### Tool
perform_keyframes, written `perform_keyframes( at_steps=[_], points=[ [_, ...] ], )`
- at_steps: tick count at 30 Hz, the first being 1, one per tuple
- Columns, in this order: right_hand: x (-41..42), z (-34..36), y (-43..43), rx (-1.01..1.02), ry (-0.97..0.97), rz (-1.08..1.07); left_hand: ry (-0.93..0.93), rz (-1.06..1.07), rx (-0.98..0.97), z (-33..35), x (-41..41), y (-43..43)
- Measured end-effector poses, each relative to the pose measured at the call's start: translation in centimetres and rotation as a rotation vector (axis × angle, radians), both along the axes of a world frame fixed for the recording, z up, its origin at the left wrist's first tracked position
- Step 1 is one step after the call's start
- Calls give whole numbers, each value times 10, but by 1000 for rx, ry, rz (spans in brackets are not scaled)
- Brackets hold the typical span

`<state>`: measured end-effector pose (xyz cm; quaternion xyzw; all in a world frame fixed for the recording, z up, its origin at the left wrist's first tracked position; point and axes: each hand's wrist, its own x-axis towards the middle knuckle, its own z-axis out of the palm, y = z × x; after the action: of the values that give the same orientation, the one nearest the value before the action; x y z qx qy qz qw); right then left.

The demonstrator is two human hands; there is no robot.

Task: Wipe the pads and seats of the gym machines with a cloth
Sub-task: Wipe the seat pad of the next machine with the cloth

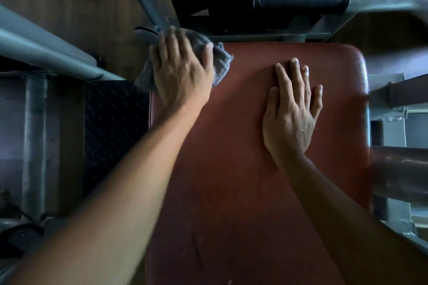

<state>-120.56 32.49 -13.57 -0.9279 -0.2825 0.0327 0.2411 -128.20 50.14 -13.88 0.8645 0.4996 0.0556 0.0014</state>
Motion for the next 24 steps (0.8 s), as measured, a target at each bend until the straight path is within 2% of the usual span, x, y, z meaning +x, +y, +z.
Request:
perform_keyframes(
  at_steps=[2,6,9,11,14,16,20,24],
  points=[
    [0,0,0,-3,3,5,-61,65,62,3,-8,-35],
    [2,2,-1,83,54,-24,27,-317,-26,7,-16,-98],
    [8,6,-7,245,133,-49,19,-549,-37,6,10,-74],
    [11,8,-12,247,124,-27,45,-632,-89,6,32,-46],
    [5,9,-24,65,83,6,8,-490,-134,3,40,-18],
    [0,8,-32,-11,78,24,-51,-346,-89,-1,29,-15],
    [-8,9,-41,-53,95,51,-76,-147,-44,2,-10,-31],
    [-18,9,-50,-59,101,69,-42,-88,0,3,-43,-62]
  ],
)
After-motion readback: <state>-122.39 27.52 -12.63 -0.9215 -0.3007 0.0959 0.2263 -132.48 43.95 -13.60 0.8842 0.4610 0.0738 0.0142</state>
